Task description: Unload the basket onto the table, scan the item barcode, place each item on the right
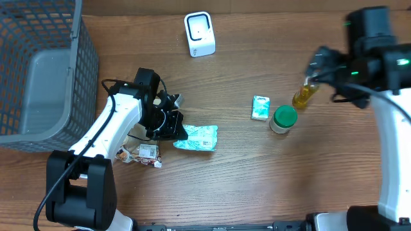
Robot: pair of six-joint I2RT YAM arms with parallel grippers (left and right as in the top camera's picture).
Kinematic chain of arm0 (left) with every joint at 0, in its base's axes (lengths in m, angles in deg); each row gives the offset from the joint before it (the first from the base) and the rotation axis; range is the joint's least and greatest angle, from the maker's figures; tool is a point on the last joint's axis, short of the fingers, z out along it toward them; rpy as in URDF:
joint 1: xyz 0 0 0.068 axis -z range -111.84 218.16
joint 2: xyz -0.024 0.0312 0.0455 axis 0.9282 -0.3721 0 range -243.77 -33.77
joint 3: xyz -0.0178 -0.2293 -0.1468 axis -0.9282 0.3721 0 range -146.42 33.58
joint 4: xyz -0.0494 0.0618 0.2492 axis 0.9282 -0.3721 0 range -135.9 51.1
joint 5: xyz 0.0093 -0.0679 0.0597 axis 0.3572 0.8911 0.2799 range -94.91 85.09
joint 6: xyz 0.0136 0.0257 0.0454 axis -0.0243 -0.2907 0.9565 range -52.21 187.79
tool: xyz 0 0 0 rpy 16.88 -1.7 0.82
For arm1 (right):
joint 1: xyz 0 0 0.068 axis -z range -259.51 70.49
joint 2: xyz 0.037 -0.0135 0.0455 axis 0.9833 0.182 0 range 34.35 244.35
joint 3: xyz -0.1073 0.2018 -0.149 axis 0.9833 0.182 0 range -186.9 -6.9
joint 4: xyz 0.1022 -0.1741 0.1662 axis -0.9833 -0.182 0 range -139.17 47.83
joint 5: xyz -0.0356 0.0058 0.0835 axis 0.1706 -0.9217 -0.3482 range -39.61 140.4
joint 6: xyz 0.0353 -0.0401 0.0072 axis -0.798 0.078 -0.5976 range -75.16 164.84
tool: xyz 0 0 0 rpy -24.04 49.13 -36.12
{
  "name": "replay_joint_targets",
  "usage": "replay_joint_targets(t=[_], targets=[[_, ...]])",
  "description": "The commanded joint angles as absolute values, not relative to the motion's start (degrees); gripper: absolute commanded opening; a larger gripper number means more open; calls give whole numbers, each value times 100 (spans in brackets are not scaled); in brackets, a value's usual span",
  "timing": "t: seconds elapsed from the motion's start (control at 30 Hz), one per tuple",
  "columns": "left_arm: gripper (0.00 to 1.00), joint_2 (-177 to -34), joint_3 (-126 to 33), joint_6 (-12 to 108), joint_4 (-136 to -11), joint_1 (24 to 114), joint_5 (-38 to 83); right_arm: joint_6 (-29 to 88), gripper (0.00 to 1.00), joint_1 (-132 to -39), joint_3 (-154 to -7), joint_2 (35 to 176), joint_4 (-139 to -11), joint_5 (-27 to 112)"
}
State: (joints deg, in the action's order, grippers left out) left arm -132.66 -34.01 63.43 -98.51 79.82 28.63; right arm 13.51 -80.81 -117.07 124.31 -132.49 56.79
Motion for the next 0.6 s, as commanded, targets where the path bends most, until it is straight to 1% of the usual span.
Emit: replay_joint_targets(t=[0.0, 0.2, 0.57], targets=[[4, -13153, -3484, 6240, -9790, 8019, 2857, 1334, 100, -7423, -11720, 12383, -13345, 5681], [4, -13153, -3484, 6081, -9722, 8021, 2618, 1334, 100, -6709, -11720, 12383, -13358, 5679], [4, -13153, -3484, 5866, -9711, 8021, 2616, 1334, 100, -6615, -11720, 12383, -13358, 5677]])
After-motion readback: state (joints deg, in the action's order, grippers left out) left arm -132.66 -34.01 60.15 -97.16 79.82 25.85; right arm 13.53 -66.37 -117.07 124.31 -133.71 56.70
